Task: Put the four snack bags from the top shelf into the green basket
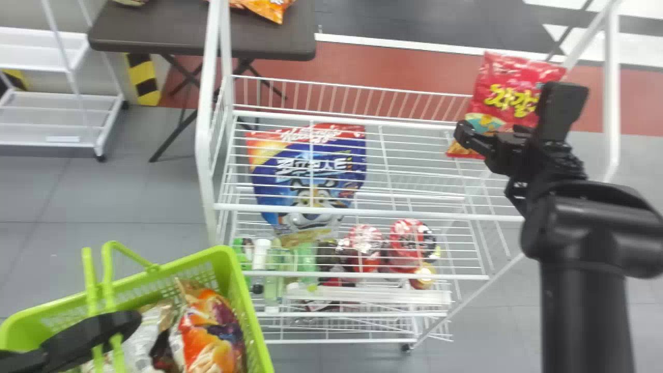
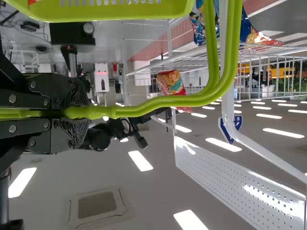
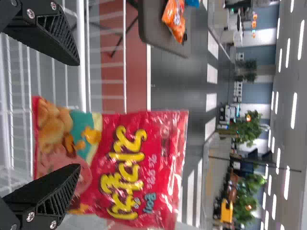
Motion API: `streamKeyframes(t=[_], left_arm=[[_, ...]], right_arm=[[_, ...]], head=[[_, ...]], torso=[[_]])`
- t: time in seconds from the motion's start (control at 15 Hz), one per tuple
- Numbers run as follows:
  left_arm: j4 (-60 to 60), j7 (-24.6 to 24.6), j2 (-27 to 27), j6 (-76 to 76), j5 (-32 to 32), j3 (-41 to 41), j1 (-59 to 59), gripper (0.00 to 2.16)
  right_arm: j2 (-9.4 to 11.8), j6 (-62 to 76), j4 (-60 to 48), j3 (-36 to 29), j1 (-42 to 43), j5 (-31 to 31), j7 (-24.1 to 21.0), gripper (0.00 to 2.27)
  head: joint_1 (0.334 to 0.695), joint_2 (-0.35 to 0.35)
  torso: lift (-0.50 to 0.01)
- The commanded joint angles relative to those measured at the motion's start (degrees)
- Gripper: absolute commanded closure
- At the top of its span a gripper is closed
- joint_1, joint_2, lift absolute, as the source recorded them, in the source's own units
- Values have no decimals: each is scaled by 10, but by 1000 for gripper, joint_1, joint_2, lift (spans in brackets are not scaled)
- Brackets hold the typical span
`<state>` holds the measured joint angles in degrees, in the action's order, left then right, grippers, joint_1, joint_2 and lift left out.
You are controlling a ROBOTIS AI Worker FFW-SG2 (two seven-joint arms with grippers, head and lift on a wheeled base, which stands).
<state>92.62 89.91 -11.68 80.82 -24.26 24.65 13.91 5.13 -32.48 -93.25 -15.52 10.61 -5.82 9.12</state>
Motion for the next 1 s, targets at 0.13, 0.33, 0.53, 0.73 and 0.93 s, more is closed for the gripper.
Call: streamKeyframes(t=[0.13,0.33,0.53,0.73,0.93], left_arm=[[-3,7,0,0,0,2,1,2145],[-7,7,-1,-7,0,2,1,2145],[-13,7,-1,-12,1,2,-2,2145],[-17,7,-4,-16,2,2,-5,2145],[-24,7,-4,-18,2,2,-8,2145]], right_arm=[[4,58,132,-8,72,-46,-14,53],[8,97,215,-8,119,-70,-35,56],[8,95,261,-7,151,-90,-44,53],[10,84,285,-7,168,-94,-45,97],[11,54,282,-3,165,-95,-37,1305]], head=[[695,-245],[695,-248],[695,-253],[695,-251],[695,-249]], torso=[[0],[0],[0],[0],[0]])
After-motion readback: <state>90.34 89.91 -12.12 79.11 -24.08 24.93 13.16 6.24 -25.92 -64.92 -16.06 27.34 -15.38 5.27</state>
